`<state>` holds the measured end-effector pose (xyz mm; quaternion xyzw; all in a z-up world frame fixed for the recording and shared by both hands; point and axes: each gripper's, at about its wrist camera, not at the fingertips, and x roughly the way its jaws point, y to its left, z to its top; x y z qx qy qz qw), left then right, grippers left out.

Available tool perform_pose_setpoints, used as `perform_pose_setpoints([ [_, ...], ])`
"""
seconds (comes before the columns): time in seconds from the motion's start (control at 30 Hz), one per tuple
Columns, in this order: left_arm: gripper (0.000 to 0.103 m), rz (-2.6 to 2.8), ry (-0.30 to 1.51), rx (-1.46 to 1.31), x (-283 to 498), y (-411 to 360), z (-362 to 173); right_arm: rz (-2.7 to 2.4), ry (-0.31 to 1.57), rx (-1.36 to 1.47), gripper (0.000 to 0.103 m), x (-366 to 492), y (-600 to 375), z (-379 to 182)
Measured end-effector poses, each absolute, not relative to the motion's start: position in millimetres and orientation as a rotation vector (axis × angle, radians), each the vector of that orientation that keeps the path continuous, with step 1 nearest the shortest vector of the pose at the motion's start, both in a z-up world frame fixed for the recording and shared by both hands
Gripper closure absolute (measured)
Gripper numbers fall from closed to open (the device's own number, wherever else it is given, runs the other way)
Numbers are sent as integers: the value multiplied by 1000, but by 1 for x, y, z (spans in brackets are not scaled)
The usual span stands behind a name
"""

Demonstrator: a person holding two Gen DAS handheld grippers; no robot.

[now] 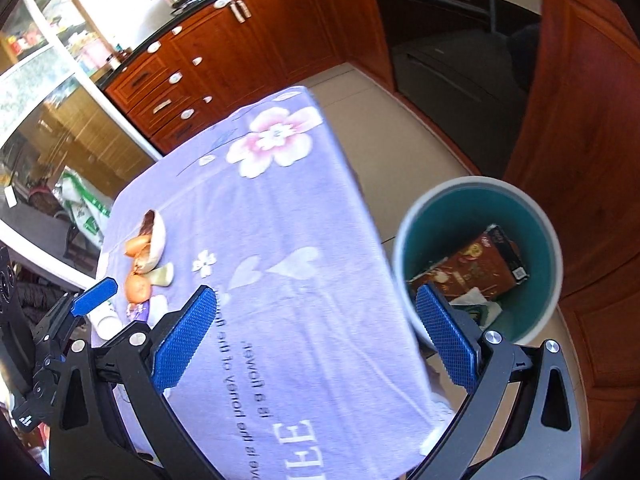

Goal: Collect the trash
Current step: 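Move both open grippers back over the table, then grasp the white paper cup with the left gripper while the right gripper grasps the orange peel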

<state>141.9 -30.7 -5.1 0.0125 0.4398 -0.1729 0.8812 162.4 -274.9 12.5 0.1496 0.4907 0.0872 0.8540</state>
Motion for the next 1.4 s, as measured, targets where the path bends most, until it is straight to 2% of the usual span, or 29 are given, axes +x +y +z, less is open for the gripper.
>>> perform_pose_setpoints([
  [0.47,4,-45,897,-127,118,146,-12,455,1110,171,7,182,-99,8],
  [0.77,4,45,935,-173,110,205,-36,551,1157,114,7,198,-10,-21],
  [0.83,4,45,949,-188,111,211,-42,544,1165,105,10,201,3,-28],
  [0.93,4,49,969,-207,115,218,-51,528,1165,67,21,204,19,-35],
  [1.0,4,46,979,-226,118,222,-55,519,1175,47,34,207,27,-40],
  [1.03,4,44,983,-235,119,224,-57,514,1183,41,36,209,30,-43],
  [1.4,4,23,1005,-259,133,223,-64,489,1215,39,36,219,41,-67],
])
